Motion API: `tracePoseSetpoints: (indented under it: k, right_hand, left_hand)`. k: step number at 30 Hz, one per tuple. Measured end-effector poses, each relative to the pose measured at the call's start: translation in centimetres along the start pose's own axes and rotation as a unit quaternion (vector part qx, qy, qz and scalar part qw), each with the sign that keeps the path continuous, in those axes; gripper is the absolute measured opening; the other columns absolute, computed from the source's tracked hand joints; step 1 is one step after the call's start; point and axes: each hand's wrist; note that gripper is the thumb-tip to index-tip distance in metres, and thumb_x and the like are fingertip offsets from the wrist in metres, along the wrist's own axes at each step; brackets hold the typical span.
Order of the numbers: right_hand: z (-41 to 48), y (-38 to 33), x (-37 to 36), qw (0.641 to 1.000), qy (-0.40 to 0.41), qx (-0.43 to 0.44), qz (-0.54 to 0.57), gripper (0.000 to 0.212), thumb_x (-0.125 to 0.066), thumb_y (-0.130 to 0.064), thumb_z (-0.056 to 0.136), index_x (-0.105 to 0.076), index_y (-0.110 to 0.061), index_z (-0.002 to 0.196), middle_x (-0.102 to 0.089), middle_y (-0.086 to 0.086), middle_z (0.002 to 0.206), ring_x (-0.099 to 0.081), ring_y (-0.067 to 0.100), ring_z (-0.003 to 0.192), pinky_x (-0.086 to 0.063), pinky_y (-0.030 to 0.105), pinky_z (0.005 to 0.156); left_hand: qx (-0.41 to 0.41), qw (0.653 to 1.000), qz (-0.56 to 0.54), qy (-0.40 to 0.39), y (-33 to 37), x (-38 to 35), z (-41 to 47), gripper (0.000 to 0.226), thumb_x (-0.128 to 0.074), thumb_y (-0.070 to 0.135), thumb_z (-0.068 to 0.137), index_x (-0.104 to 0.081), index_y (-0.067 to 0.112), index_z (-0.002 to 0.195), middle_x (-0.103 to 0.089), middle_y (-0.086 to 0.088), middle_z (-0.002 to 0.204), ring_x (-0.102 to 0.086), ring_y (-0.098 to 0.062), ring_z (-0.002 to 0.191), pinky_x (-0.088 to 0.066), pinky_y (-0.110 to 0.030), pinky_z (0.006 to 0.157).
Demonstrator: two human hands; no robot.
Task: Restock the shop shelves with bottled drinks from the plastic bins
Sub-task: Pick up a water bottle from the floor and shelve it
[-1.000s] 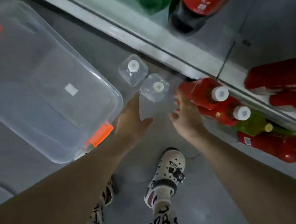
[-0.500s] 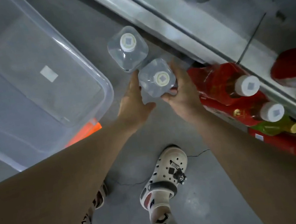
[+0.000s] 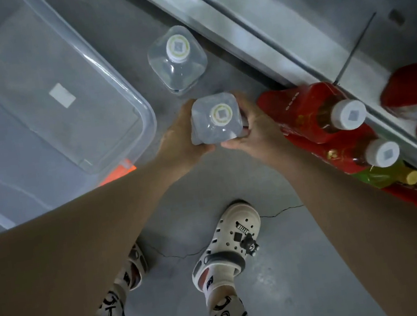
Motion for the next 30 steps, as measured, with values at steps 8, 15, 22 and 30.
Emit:
tracePoseSetpoints:
  k: [8,15,22,30]
  right_hand:
    - [-8.0,-3.1,-0.6,0.97,-0.137,-0.137,0.145,0.066,-0.081,-0.007,0.081,-0.053,-0.021,0.138,-0.07,-0.004,0.125,-0.065,0.009,0.116,-0.053,0.034,0.101]
    - [-17.3,-8.4,-1.4,0.939,-0.138,-0.199,0.243,0.046,-0.07,-0.024,0.094,-0.056,-0.023,0.138,-0.07,-0.003,0.127,-0.065,0.014,0.119,-0.049,0.037,0.105]
    - [-25.2,-16.2,-0.7,0.939,-0.072,-0.211,0.26,0.058,-0.076,-0.046,0.085,-0.055,-0.026,0.135,-0.069,0.0,0.125,-0.068,0.016,0.113,-0.053,0.04,0.102]
    - [-32.6,-30.0,3.2,0.945,-0.016,-0.177,0.275,0.049,-0.067,-0.05,0.091,-0.054,-0.035,0.136,-0.071,-0.009,0.122,-0.068,0.013,0.112,-0.051,0.041,0.1]
  left_hand:
    - [0.037,0.989,-0.018,-0.142,1.5,2.6,-7.5,0.072,-0.082,0.053,0.07,-0.051,0.033,0.131,-0.064,0.025,0.121,-0.058,0.008,0.112,-0.044,-0.017,0.094]
    - [0.068,0.981,0.004,-0.181,4.9,4.1,-15.3,0.077,-0.052,0.083,0.072,-0.054,0.035,0.133,-0.065,0.013,0.126,-0.06,-0.01,0.119,-0.045,-0.045,0.106]
    - [0.104,0.981,-0.006,-0.166,13.4,6.8,-23.3,0.053,-0.058,0.059,0.084,-0.057,0.026,0.125,-0.065,0.006,0.117,-0.061,-0.014,0.111,-0.046,-0.033,0.1]
    - [0.046,0.985,0.005,-0.164,25.7,12.4,-32.2,0.075,-0.046,0.083,0.079,-0.046,0.033,0.135,-0.06,0.011,0.125,-0.059,-0.011,0.113,-0.05,-0.036,0.098]
Point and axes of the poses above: each hand's wrist, its own z-axis towards the middle knuckle, its own x-axis out of the back of the hand, y = z × x
